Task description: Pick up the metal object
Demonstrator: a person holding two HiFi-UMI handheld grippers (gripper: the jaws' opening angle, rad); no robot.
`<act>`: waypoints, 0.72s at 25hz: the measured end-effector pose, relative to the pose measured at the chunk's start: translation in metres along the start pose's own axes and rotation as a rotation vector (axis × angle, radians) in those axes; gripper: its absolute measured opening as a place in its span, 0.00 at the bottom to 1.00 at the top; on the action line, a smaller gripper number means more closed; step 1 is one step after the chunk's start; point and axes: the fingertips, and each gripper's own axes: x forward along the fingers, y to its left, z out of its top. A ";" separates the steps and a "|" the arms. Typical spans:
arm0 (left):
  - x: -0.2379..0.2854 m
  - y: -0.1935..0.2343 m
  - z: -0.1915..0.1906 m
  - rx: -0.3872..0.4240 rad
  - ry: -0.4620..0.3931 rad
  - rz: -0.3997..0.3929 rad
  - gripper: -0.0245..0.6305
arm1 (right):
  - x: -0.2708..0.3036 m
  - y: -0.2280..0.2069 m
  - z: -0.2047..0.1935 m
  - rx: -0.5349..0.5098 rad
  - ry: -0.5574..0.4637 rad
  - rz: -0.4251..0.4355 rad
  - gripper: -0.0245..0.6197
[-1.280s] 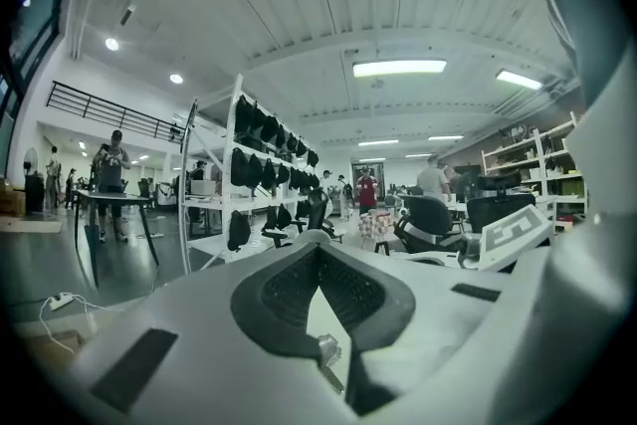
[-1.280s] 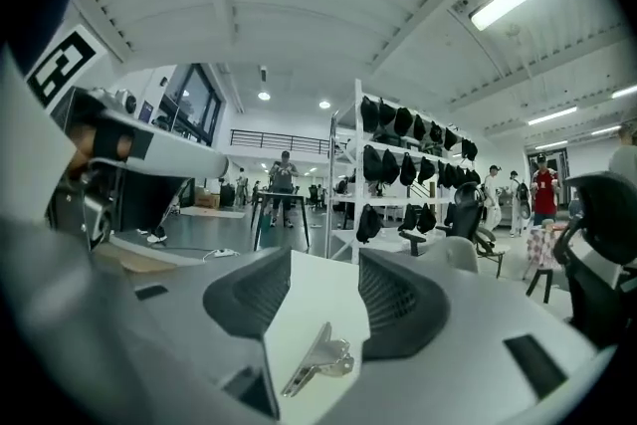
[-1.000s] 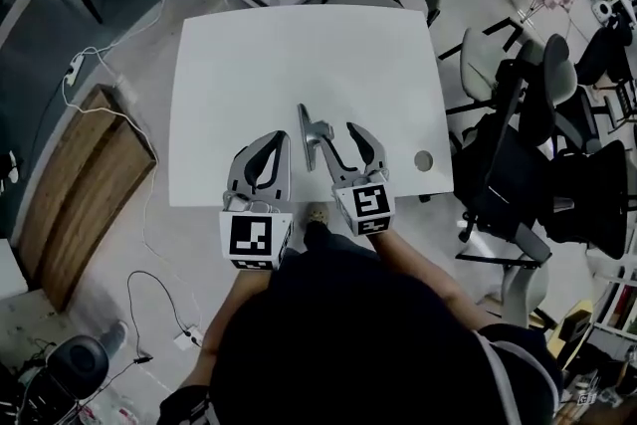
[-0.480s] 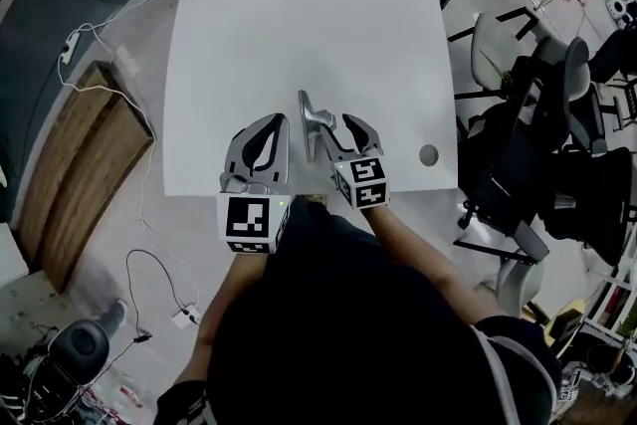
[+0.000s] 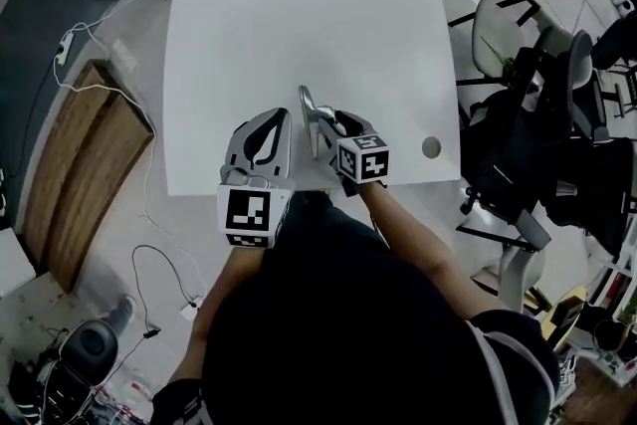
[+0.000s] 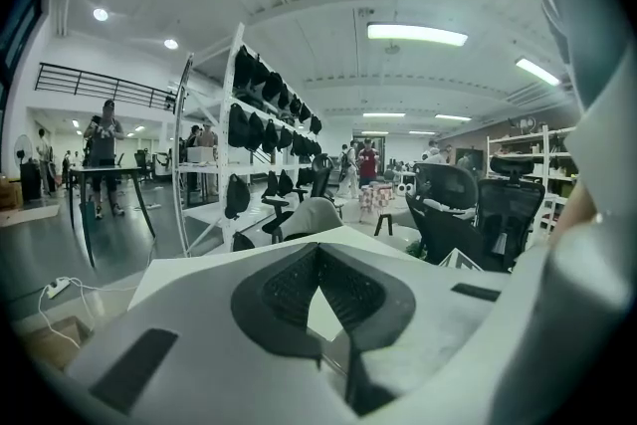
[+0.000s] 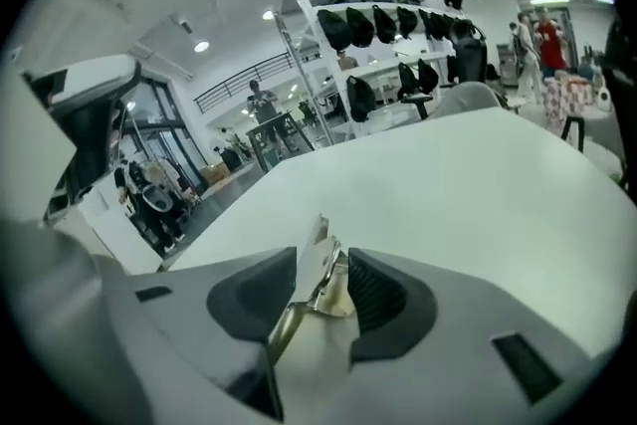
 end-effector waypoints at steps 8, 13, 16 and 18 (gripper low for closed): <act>0.006 0.006 0.003 0.007 0.002 -0.023 0.07 | 0.015 -0.005 -0.005 0.270 0.073 0.090 0.23; 0.005 0.010 0.004 0.009 -0.001 -0.021 0.07 | 0.015 -0.001 -0.001 0.419 0.096 0.151 0.11; 0.002 0.012 0.006 0.009 -0.007 -0.020 0.07 | 0.013 0.002 0.004 0.430 0.088 0.155 0.09; 0.001 0.012 0.007 0.009 -0.011 -0.021 0.07 | 0.008 0.003 0.009 0.382 0.077 0.137 0.09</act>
